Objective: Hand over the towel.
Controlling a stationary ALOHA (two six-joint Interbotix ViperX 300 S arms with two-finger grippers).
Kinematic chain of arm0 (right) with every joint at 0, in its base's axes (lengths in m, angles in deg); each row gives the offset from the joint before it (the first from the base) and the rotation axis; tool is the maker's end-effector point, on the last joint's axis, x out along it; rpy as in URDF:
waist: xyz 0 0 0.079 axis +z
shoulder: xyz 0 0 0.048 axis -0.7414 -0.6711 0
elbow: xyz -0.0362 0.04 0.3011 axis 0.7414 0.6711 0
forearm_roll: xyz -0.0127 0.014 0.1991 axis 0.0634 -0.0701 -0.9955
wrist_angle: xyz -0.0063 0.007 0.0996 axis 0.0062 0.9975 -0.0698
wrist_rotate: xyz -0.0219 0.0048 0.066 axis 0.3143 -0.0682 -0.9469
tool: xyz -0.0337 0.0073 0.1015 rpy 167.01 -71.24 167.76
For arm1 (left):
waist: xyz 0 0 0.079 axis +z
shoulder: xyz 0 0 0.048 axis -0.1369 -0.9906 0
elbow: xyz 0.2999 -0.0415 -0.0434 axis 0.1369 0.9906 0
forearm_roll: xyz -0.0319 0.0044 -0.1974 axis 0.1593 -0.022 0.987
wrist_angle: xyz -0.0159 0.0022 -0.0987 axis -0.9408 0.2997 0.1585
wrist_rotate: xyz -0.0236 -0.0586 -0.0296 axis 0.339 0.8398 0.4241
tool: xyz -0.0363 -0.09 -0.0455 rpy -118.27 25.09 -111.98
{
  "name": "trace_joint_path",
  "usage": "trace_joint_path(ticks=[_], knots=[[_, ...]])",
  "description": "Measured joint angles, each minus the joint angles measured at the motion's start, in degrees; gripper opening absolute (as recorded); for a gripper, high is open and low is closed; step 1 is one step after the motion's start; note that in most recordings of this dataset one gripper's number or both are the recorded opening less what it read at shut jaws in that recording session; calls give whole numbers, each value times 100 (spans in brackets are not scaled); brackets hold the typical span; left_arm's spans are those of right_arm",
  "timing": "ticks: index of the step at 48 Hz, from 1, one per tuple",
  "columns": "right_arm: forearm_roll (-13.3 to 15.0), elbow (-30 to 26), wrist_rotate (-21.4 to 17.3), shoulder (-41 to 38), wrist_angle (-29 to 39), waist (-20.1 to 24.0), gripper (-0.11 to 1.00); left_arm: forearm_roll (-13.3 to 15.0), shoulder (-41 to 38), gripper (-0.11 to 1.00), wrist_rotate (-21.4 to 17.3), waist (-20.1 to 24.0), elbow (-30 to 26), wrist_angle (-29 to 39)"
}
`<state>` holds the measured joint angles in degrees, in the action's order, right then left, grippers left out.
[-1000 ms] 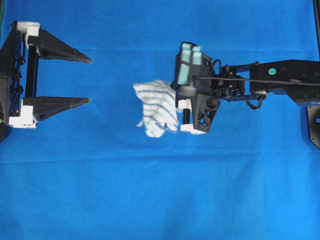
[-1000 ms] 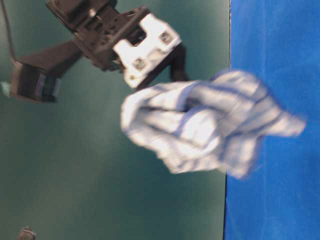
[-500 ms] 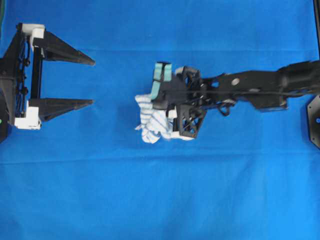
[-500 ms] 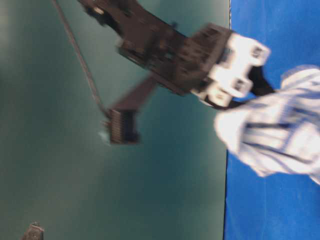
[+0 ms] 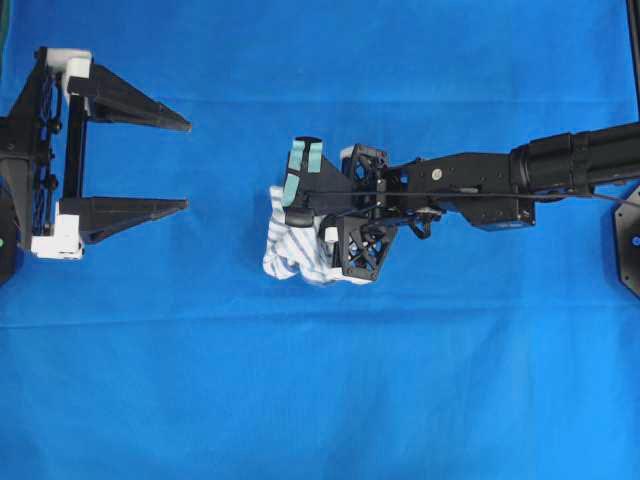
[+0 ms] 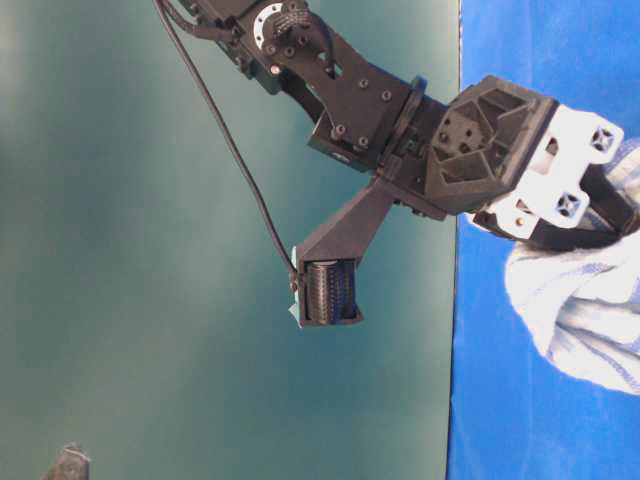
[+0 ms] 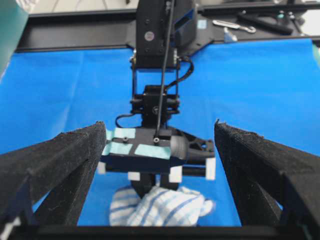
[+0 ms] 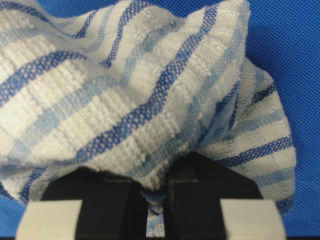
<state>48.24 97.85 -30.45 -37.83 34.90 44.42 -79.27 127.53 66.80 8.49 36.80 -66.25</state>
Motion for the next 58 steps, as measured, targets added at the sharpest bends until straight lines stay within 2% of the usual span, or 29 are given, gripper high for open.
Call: trace_joint_path(ticks=[6, 7, 14, 17, 19, 23, 29, 35, 44, 58], knots=[[0, -9, -18, 0, 44, 0, 7, 9, -9, 93, 0, 0, 0, 0], [9, 0, -26, 0, 44, 0, 10, 0, -9, 93, 0, 0, 0, 0], [0, 9, -70, 132, 97, -9, 54, 0, 0, 93, 0, 0, 0, 0], [9, 35, -70, 299, 114, -9, 67, 0, -9, 93, 0, 0, 0, 0], [9, 70, -70, 448, 114, 0, 72, 0, -9, 93, 0, 0, 0, 0], [9, 167, -79, 853, 141, 0, 69, 0, -9, 93, 0, 0, 0, 0], [26, 325, -79, 1564, 149, 0, 70, 0, -9, 93, 0, 0, 0, 0], [176, 554, -79, 2426, 35, 0, 70, 9, -9, 93, 0, 0, 9, 0], [360, 1063, -79, 3419, -703, 9, 70, 0, -9, 93, 0, 0, 0, -26], [387, 2004, -79, 4491, -2013, 9, 70, 0, -18, 93, 0, 0, 114, -246]])
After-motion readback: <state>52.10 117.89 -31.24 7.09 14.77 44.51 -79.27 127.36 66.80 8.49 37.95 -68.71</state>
